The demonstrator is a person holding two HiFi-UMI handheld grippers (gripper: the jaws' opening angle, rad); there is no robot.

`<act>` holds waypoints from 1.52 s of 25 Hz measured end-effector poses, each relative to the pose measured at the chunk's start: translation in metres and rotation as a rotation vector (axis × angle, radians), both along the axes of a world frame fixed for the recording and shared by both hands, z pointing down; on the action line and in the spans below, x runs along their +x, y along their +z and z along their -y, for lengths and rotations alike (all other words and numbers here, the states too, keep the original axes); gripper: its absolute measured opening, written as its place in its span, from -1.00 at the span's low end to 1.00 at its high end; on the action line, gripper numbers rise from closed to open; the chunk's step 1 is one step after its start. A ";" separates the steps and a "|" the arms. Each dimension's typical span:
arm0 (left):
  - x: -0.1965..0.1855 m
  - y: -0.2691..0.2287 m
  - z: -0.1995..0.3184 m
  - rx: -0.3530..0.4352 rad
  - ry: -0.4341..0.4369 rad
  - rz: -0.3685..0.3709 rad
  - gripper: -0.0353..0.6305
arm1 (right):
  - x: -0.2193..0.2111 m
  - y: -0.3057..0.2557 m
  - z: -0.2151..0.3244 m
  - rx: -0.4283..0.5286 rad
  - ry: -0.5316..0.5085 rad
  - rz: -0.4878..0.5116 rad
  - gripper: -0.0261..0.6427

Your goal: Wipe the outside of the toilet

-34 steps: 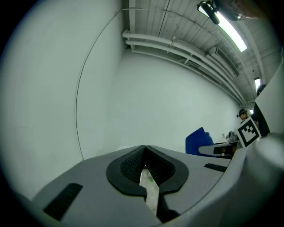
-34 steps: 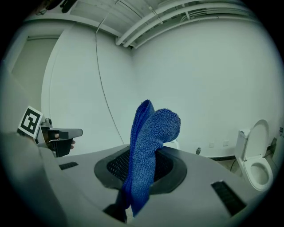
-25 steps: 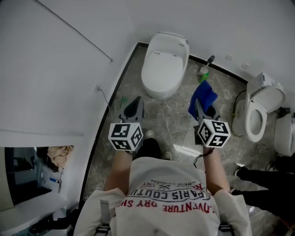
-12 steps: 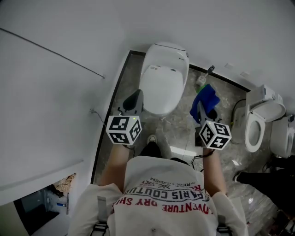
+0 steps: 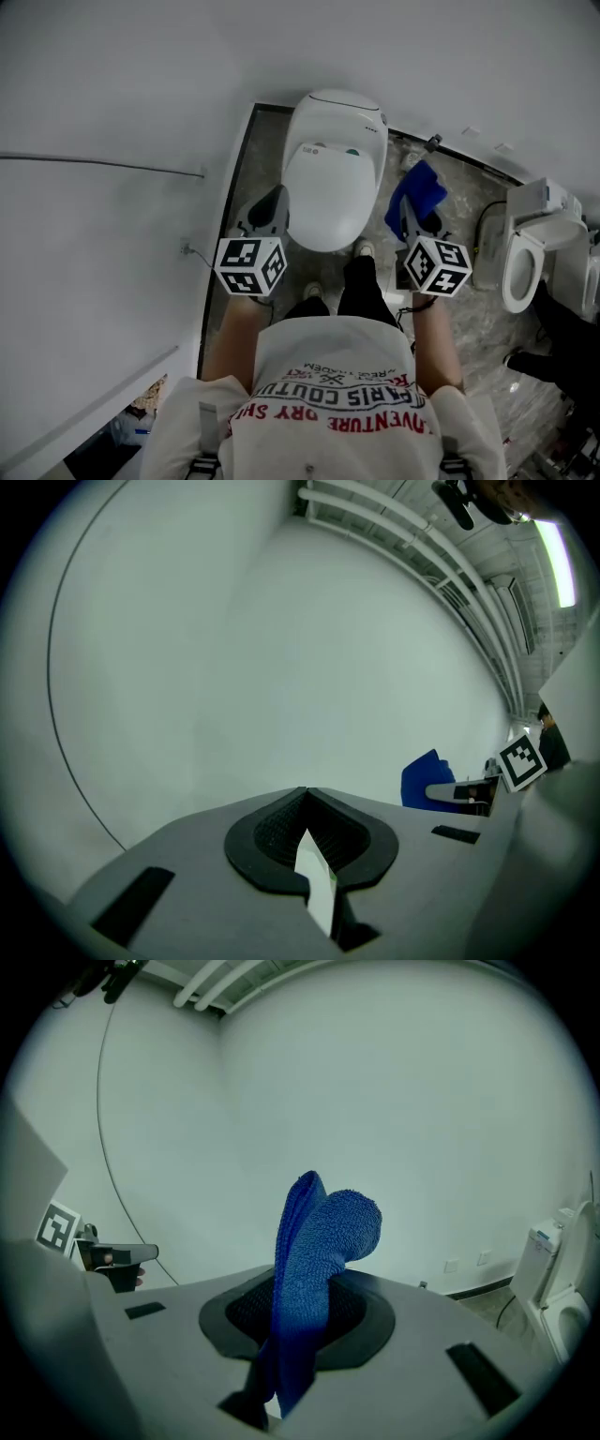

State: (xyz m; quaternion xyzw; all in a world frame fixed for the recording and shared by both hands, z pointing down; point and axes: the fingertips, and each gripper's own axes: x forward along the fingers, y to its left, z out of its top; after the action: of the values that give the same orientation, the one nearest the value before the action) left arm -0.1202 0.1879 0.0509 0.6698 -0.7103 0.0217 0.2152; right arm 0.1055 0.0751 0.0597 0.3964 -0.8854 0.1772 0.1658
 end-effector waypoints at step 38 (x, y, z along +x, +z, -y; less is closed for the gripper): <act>-0.093 0.290 0.349 -0.272 -0.283 -0.112 -0.88 | -0.136 0.358 0.436 -0.423 -0.187 -0.287 -0.69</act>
State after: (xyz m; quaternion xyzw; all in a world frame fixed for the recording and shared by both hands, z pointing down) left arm -0.2129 -0.1611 0.3406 0.5282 -0.7748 0.0498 0.3438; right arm -0.0310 -0.3613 0.4174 0.2905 -0.8291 0.2841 0.3842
